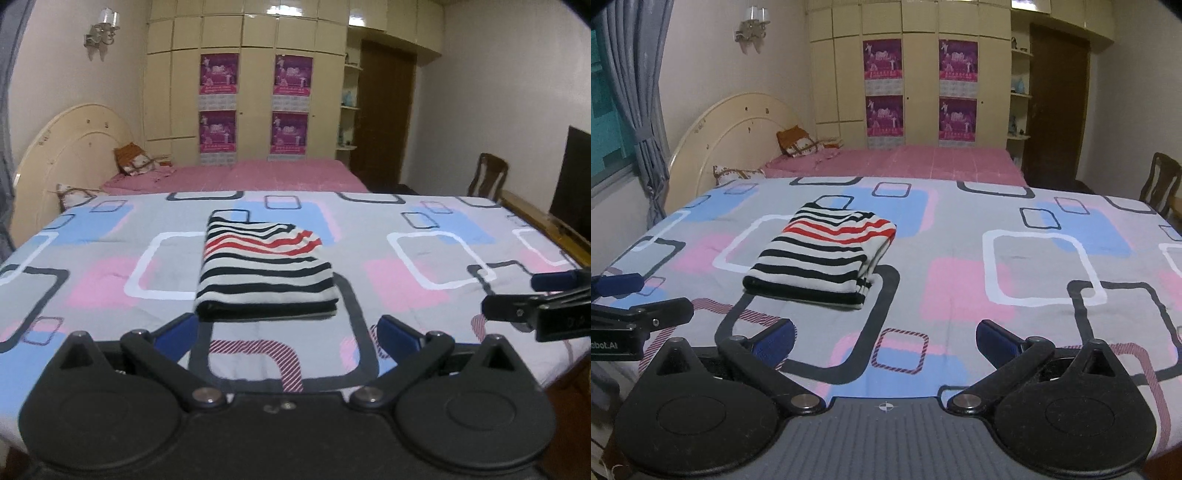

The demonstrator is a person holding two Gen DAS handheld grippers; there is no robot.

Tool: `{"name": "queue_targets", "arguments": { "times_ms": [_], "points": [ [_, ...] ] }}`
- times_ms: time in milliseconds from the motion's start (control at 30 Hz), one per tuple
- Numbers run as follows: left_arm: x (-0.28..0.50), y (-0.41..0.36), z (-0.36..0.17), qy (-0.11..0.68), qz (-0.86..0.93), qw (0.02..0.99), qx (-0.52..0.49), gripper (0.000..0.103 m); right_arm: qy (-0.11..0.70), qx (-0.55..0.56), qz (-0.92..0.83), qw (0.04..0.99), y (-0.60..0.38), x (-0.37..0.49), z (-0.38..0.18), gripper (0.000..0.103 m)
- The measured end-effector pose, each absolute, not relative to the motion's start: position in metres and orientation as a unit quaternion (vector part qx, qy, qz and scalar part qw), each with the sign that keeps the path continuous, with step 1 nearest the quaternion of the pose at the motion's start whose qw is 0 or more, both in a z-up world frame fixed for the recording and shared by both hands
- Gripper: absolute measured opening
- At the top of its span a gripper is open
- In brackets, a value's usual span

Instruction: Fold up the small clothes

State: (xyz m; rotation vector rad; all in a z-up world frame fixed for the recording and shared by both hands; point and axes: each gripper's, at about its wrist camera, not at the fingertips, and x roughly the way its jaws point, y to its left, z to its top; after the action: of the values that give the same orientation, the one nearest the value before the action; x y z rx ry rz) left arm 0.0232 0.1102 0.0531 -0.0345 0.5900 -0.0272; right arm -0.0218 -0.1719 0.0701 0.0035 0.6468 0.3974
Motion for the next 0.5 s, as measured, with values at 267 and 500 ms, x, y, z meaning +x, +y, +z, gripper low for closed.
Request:
{"name": "queue_targets", "arguments": {
  "times_ms": [267, 500],
  "points": [
    [0.009, 0.109, 0.058, 0.289, -0.013, 0.957, -0.022, 0.103, 0.316, 0.008, 0.194, 0.929, -0.172, -0.041, 0.068, 0.103],
    [0.003, 0.112, 0.058, 0.280, -0.022, 0.959, -0.018, 0.103, 0.312, 0.016, 0.186, 0.931, -0.171, -0.044, 0.070, 0.103]
  ]
}}
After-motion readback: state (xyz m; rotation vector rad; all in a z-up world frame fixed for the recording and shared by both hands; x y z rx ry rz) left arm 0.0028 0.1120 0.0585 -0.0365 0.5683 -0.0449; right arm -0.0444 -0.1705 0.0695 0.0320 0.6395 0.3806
